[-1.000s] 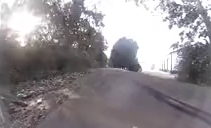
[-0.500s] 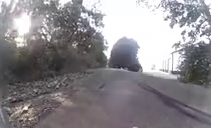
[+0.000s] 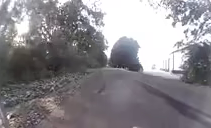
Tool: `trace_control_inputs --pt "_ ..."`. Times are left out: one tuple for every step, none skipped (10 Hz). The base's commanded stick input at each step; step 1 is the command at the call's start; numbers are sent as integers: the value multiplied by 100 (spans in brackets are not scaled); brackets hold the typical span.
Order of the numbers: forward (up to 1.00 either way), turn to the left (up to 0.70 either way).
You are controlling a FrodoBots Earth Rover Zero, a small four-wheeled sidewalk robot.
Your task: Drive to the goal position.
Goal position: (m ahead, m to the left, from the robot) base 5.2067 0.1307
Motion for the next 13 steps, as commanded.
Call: trace_control_inputs --pt "70 0" --pt "70 0" --pt "70 0" --pt "70 0" --pt "70 0" --pt "70 0" --pt "70 0" --pt "70 0" --pt "70 0" --pt "70 0" --pt "70 0" --pt "70 0" --pt "70 0"
